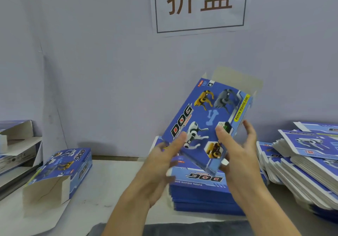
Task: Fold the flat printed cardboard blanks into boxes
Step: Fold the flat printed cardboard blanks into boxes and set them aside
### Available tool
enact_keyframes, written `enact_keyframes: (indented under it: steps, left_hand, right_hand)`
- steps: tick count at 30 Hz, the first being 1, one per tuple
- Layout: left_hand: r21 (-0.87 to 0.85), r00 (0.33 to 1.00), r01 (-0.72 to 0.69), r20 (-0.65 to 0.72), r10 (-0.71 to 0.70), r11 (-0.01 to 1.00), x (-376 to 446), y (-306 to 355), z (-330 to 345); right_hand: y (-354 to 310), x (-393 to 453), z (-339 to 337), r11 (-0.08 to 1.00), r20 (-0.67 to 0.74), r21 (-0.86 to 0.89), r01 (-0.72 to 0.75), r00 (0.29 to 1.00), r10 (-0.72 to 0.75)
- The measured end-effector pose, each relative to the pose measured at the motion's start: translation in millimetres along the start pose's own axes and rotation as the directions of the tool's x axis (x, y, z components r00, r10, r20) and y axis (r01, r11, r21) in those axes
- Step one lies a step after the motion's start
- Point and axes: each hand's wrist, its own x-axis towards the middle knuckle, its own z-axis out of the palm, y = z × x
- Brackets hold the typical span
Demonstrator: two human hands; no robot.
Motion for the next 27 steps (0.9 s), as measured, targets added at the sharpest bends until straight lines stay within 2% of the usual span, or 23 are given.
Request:
enact_keyframes:
  steps: [3, 4, 8, 11, 12, 14, 17, 21, 27]
  left_hand:
    - [-0.036, 0.96, -0.213, -0.196, 0.202, 0.976, 3, 7, -15]
    - [-0.032, 0.937, -0.283, -0.221, 0.269, 0.959, 4, 8, -19]
    - [-0.069, 0.903, -0.417, -0.143, 0.405, 0.906, 2, 11, -24]
    - [-0.037, 0.865, -0.487, -0.154, 0.477, 0.872, 1, 10, -24]
    - [-0.028, 0.86, -0.495, -0.159, 0.485, 0.869, 1, 9, -23]
    - [-0.025, 0.867, -0.487, -0.132, 0.48, 0.873, 0, 6, -19]
    - [-0.001, 0.879, -0.475, -0.034, 0.475, 0.88, 1, 1, -7]
    - [0.003, 0.875, -0.482, -0.041, 0.482, 0.876, 5, -5, 2]
    - [0.022, 0.866, -0.497, -0.063, 0.497, 0.868, 4, -5, -2]
  right_hand:
    - [0, 4, -9, 0.996, 0.11, -0.074, -0.043, 0.993, 0.051]
    - [1, 5, -12, 0.99, 0.174, -0.133, -0.054, 0.982, 0.077]
    - [6, 4, -16, 0.935, 0.418, -0.347, -0.081, 0.879, 0.231]
    - [9, 1, -17, 0.907, 0.509, -0.415, -0.071, 0.808, 0.296]
    - [8, 1, -17, 0.905, 0.508, -0.423, -0.052, 0.813, 0.284]
    - [9, 1, -14, 0.923, 0.447, -0.383, -0.028, 0.869, 0.211]
    - [11, 1, -7, 0.973, 0.32, -0.221, 0.063, 0.948, 0.011]
    - [13, -2, -3, 0.942, 0.275, -0.252, 0.219, 0.95, -0.148]
    - [13, -4, -3, 0.958, 0.321, -0.207, 0.198, 0.939, -0.125]
